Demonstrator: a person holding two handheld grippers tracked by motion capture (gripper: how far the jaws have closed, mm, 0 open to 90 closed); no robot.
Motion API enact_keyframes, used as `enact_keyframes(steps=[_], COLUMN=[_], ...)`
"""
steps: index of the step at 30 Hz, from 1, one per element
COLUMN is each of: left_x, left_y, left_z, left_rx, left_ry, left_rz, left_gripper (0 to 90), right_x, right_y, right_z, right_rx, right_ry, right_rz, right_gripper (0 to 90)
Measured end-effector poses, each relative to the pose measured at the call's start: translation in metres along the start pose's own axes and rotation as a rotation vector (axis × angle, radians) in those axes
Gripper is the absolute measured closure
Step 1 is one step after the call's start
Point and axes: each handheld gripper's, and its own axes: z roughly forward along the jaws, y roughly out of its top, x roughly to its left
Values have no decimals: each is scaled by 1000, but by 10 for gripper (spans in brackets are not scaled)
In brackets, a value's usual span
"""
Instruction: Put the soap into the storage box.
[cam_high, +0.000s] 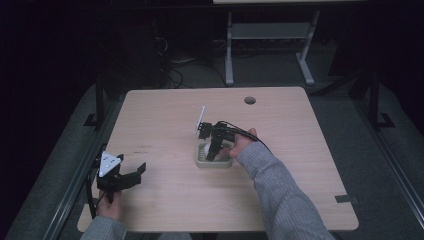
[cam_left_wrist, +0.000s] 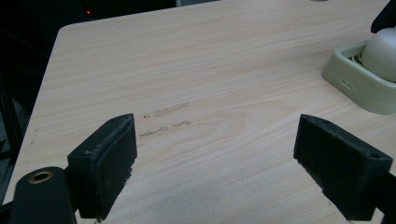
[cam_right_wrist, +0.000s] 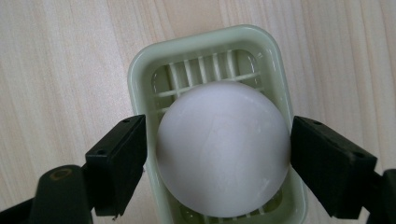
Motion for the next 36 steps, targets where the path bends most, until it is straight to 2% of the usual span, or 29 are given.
enact_keyframes(steps=[5, 36], left_x=[-1, 0], left_y=[0, 0], left_z=[-2, -3], left_rx=[-11, -4], left_ry=[-2, 3], left_rz=[-2, 0], left_gripper=[129, 129], right_x=[0, -2], right_y=[-3, -25], right_z=[-2, -27], right_rx=[-11, -70], right_ry=[2, -6], right_rz=[7, 50], right_gripper=[195, 191])
